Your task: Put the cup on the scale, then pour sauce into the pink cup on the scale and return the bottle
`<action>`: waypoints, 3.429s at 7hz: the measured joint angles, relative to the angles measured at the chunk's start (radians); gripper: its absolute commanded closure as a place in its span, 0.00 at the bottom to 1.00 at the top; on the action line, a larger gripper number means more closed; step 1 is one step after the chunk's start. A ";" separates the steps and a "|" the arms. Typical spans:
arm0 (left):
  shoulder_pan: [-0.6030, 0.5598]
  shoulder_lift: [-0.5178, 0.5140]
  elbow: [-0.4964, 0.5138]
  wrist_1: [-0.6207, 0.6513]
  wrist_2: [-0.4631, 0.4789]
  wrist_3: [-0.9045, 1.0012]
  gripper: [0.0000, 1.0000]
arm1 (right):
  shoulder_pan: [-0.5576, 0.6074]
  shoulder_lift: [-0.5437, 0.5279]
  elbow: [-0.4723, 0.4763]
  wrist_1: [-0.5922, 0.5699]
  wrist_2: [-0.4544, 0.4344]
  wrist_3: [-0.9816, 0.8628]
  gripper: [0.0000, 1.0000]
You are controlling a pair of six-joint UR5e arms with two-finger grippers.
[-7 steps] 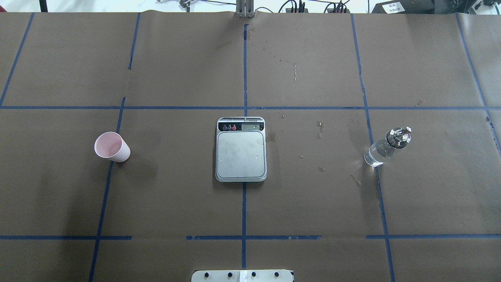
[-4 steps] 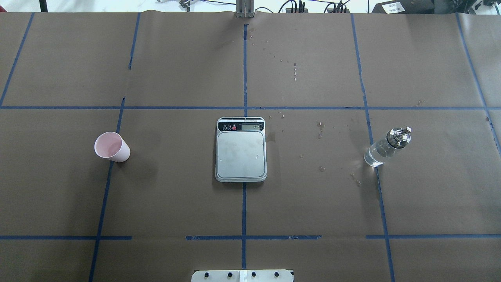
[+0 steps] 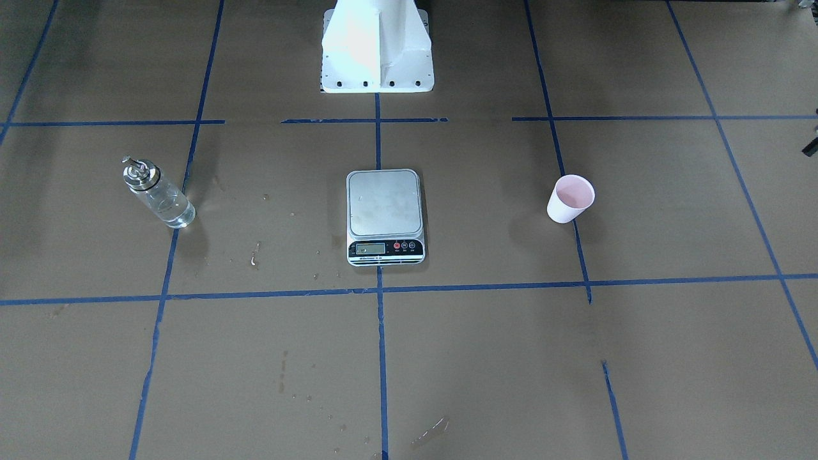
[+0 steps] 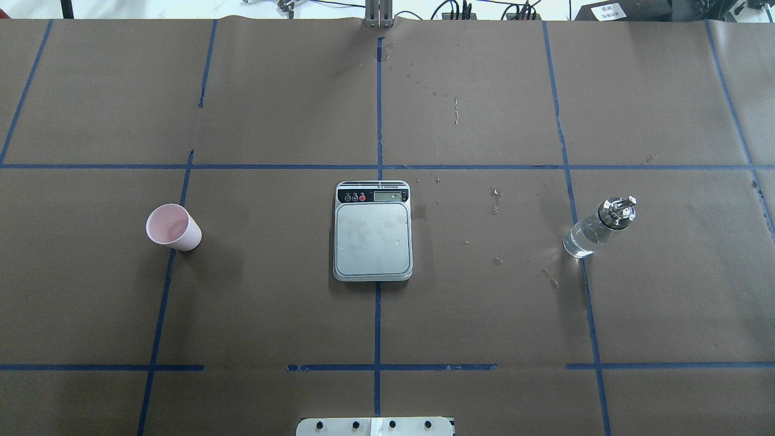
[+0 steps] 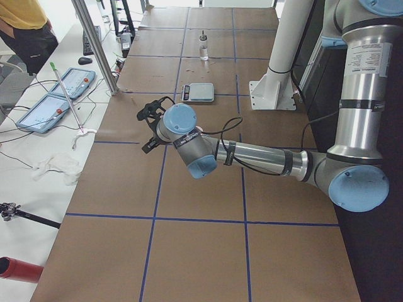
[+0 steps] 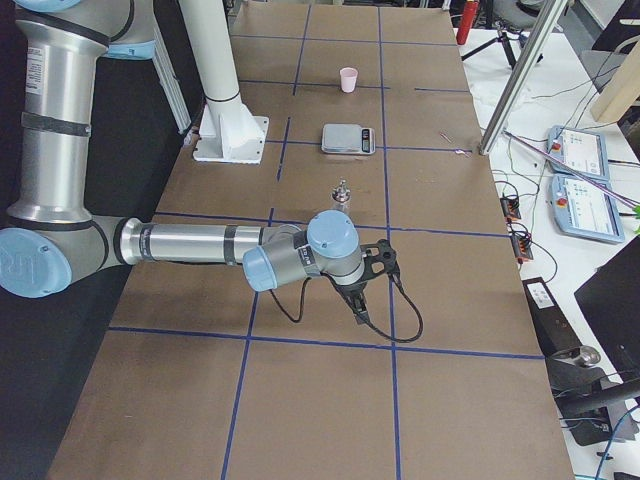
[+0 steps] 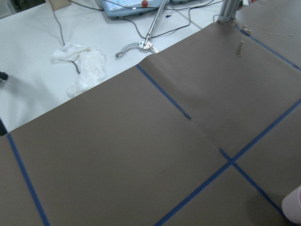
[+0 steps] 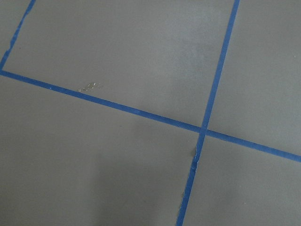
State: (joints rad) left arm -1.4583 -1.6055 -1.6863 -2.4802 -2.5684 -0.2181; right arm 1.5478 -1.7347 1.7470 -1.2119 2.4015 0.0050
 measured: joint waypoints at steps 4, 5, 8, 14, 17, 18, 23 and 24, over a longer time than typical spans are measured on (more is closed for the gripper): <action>0.303 0.007 -0.059 -0.063 0.356 -0.424 0.18 | 0.000 0.000 -0.002 0.000 0.002 0.003 0.00; 0.379 0.030 -0.094 -0.024 0.469 -0.483 0.25 | 0.000 -0.001 -0.002 0.000 0.001 0.003 0.00; 0.586 0.074 -0.221 0.132 0.672 -0.663 0.36 | 0.001 -0.001 -0.004 0.000 0.000 0.002 0.00; 0.757 0.070 -0.220 0.230 0.822 -0.745 0.51 | 0.001 -0.003 -0.004 0.000 -0.001 0.001 0.00; 0.800 0.069 -0.217 0.243 0.827 -0.744 1.00 | 0.001 -0.005 -0.003 0.000 -0.001 0.001 0.00; 0.807 0.068 -0.216 0.243 0.827 -0.743 1.00 | 0.001 -0.006 -0.001 0.000 -0.001 0.001 0.00; 0.815 -0.272 -0.238 0.647 0.819 -0.737 1.00 | 0.002 -0.007 0.003 0.000 0.000 -0.002 0.00; 0.827 -0.402 -0.234 0.792 0.812 -0.741 1.00 | 0.002 -0.007 0.003 0.000 0.000 -0.002 0.00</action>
State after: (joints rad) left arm -0.6313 -2.0076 -1.9204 -1.6877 -1.7563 -0.9590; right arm 1.5494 -1.7420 1.7502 -1.2118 2.4014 0.0028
